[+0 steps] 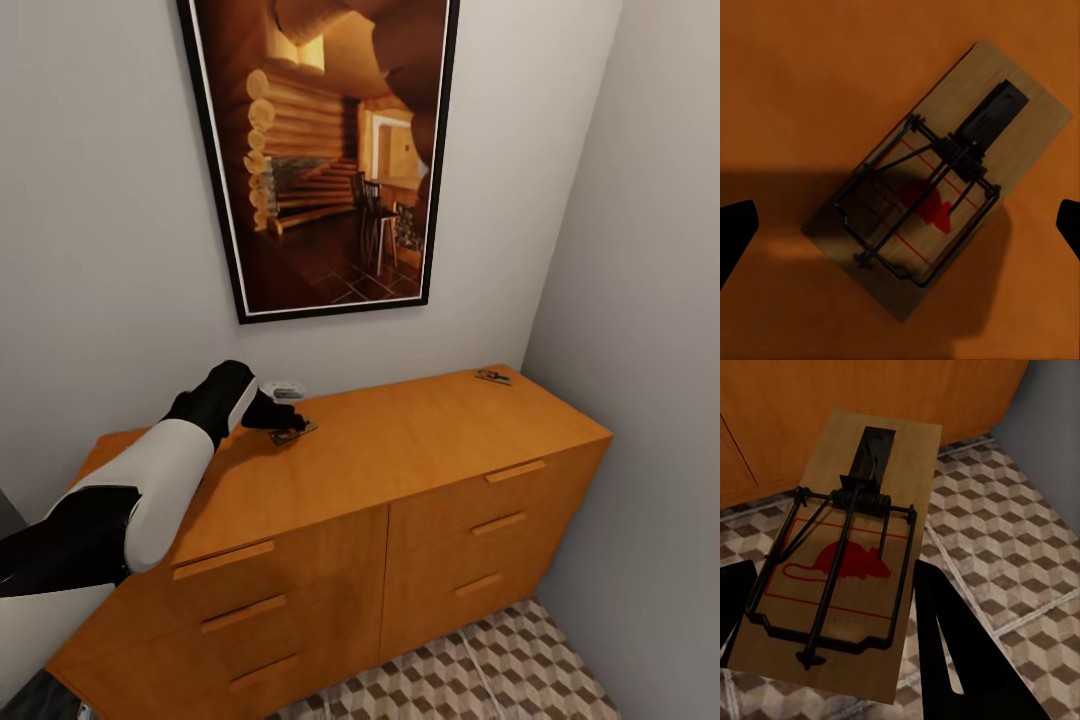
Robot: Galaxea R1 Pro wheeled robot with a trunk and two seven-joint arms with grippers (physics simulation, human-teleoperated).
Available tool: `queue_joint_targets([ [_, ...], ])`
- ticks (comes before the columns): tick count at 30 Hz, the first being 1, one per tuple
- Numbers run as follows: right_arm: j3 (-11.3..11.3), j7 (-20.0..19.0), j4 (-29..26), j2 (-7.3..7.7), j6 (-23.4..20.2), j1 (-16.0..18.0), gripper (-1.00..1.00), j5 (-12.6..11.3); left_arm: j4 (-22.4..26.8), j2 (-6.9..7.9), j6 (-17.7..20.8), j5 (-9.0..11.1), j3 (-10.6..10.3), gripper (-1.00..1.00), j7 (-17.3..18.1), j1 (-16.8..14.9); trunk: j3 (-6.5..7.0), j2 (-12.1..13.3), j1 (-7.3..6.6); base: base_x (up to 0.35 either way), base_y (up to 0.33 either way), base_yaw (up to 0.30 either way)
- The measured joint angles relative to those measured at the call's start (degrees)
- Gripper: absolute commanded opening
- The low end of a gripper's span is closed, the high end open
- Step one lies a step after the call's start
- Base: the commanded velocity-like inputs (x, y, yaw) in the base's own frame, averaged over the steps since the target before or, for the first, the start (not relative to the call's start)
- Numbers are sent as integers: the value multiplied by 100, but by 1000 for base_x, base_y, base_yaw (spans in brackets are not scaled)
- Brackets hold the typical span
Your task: Take the four mousetraps from the cabinet in the bathroom and place them on the bathroom floor. Make sure all four end up on the same floor surface, and ensure that at least two of them are either under or directly next to the same bathroom sink.
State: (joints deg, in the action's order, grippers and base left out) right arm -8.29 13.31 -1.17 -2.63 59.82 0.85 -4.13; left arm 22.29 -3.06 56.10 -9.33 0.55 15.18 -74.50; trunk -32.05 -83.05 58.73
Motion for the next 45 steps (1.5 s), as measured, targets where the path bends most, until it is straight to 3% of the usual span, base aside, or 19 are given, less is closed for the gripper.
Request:
queue_joint_targets([
  [45,0,0,0,-35,0,0,-100,0,-12,-9,-2,0,0,100,0,0,-60,0,0,0,0,0],
])
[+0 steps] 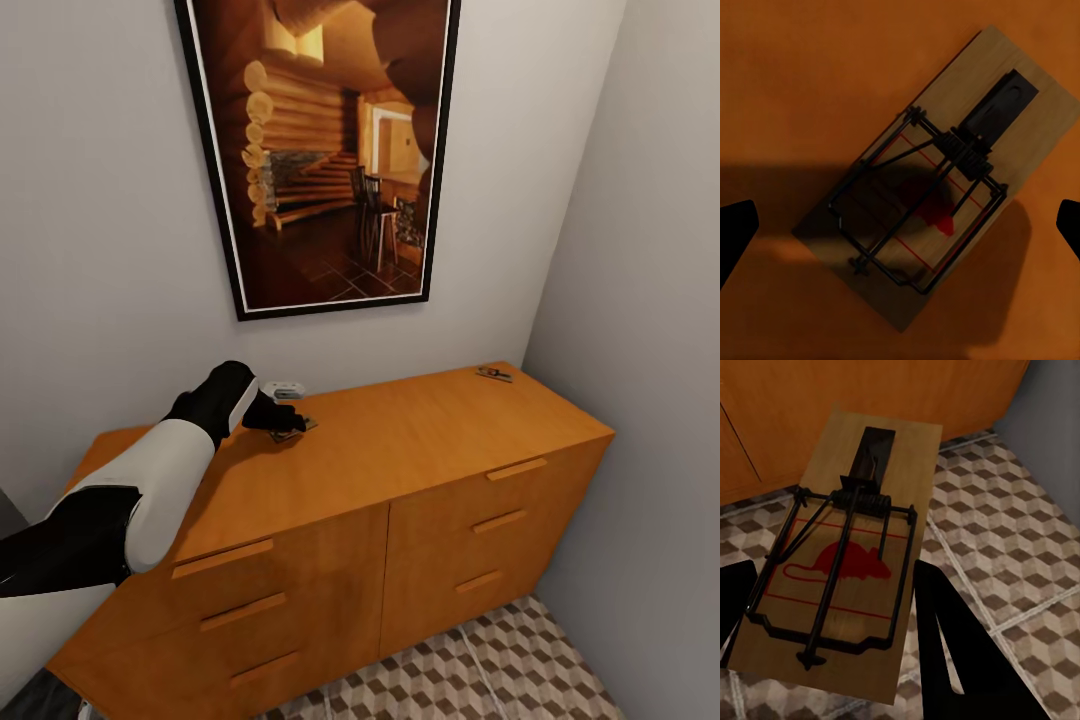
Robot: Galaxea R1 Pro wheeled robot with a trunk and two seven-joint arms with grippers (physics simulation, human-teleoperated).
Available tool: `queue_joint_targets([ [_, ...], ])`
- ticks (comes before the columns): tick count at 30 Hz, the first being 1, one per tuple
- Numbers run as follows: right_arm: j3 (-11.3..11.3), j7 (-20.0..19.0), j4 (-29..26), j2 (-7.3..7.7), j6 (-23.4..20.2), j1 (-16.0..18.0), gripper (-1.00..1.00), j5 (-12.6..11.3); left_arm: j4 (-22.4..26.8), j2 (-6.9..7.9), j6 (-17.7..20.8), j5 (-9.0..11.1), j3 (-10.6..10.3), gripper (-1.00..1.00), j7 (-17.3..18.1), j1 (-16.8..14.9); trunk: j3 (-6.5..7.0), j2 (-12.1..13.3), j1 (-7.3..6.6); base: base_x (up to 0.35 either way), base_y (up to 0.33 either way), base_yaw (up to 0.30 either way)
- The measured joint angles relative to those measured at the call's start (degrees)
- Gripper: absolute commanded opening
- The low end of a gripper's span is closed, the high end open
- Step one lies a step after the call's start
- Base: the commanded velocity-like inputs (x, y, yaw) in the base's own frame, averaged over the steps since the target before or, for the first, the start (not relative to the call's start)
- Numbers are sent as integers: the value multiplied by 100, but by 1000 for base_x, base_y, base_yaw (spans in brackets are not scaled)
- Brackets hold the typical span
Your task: Take the four mousetraps from the cabinet in the bathroom and place them on the bathroom floor. Make sure all four end up on the same floor surface, and ensure that at least two of them are either under or directly next to the same bathroom sink.
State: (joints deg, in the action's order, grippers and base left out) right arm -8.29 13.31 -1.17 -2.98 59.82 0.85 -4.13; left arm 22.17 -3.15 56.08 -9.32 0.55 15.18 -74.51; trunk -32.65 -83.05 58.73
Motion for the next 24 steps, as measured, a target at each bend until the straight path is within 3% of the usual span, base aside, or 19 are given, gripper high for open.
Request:
queue_joint_targets([
  [24,0,-3,0,0,0,0,-100,0,20,2,-1,-18,-1,100,5,-5,-45,-1,-1,0,0,0],
])
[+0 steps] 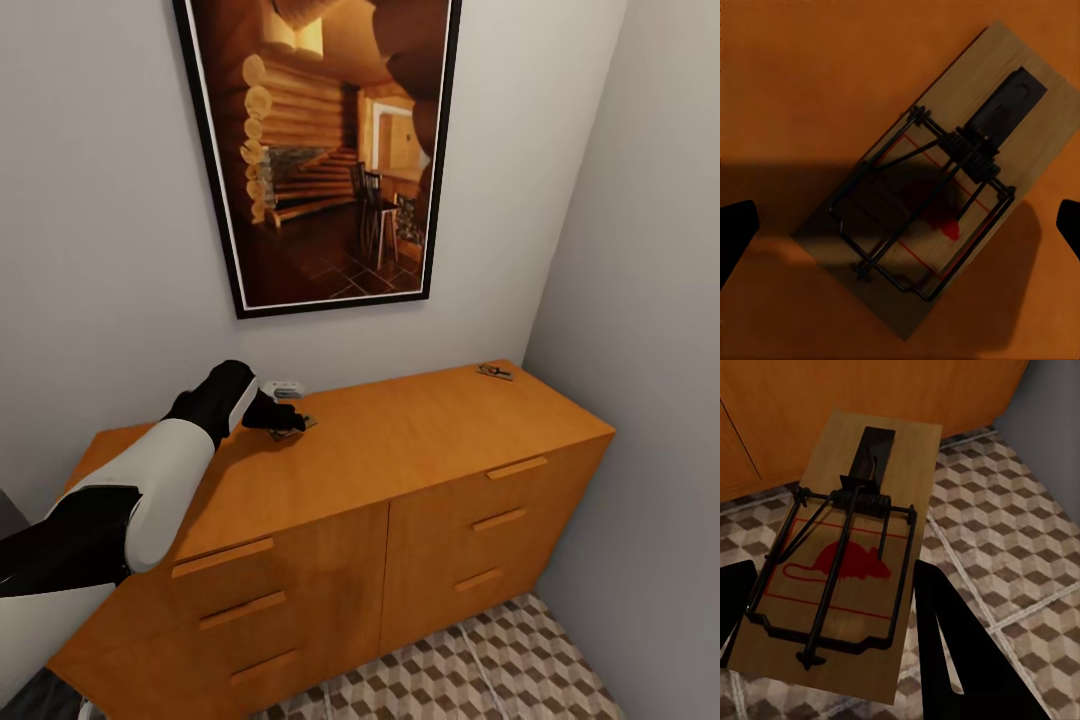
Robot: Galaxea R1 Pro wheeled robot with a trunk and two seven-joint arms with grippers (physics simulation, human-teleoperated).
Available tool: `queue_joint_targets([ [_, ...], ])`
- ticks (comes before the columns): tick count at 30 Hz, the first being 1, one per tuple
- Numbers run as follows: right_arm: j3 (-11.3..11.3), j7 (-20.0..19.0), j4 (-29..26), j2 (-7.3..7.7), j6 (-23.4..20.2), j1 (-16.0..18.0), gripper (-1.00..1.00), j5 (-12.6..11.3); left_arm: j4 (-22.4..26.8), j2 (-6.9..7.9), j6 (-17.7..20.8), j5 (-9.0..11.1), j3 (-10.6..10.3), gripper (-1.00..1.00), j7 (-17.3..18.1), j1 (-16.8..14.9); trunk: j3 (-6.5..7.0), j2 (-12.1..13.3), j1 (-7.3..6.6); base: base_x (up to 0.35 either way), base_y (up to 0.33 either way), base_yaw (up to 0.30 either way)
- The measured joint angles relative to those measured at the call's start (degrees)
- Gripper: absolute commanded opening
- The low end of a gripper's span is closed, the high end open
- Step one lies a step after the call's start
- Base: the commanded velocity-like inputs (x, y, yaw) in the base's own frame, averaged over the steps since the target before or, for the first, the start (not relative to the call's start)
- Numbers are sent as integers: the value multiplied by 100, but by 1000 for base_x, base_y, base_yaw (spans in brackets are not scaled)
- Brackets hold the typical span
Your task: Take the four mousetraps from the cabinet in the bathroom and place them on the bathroom floor. Make sure all four end up on the same floor surface, and ensure that at least two of them are either under or directly next to the same bathroom sink.
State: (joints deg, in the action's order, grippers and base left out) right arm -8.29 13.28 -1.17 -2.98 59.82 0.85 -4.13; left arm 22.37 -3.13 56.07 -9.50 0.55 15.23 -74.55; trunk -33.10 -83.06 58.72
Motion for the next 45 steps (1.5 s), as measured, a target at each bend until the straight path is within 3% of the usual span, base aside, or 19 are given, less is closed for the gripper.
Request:
queue_joint_targets([
  [33,0,-1,0,0,0,0,-100,0,9,6,3,13,2,100,2,1,-3,0,0,0,0,0],
  [34,0,-1,0,0,0,0,-100,0,9,6,3,13,2,-100,2,1,-3,0,0,0,0,0],
  [45,0,-3,0,0,0,0,-100,0,16,6,11,100,12,-100,-17,1,-3,0,0,0,0,0],
])
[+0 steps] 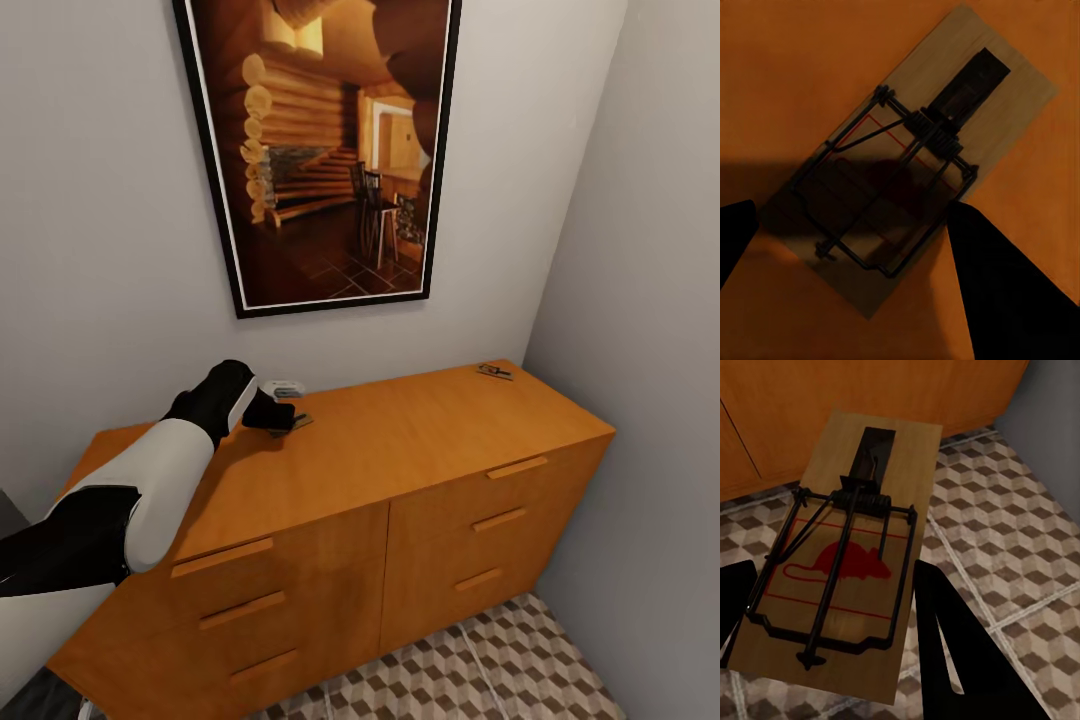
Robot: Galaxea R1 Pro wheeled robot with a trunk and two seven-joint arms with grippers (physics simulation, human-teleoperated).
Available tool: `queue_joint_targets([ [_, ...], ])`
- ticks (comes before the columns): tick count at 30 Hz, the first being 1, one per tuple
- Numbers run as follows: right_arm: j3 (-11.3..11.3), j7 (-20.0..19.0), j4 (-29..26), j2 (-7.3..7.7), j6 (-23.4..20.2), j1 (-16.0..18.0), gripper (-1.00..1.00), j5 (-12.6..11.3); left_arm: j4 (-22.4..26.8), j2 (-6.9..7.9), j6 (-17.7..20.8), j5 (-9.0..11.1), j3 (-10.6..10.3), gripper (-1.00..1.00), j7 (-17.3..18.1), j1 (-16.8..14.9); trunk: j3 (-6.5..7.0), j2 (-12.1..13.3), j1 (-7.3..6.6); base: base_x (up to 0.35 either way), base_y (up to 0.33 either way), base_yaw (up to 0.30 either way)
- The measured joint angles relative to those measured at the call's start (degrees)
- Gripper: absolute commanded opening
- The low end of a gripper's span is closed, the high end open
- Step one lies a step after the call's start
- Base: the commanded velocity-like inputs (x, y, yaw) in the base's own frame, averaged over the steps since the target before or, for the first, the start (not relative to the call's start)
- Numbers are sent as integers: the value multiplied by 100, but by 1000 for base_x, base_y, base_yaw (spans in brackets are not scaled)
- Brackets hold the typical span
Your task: Take the four mousetraps from the cabinet in the bathroom and place them on the bathroom floor. Make sure all four end up on the same floor surface, and ensure that at least two of them are either under or directly next to the same bathroom sink.
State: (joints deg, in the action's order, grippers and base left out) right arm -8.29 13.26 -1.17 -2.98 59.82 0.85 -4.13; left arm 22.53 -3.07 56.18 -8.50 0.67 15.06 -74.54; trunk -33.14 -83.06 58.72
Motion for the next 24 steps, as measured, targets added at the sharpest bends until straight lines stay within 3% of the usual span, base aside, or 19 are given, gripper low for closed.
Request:
queue_joint_targets([
  [24,0,3,0,0,0,0,-100,0,5,0,0,-9,0,-100,6,0,0,0,0,0,0,0],
])
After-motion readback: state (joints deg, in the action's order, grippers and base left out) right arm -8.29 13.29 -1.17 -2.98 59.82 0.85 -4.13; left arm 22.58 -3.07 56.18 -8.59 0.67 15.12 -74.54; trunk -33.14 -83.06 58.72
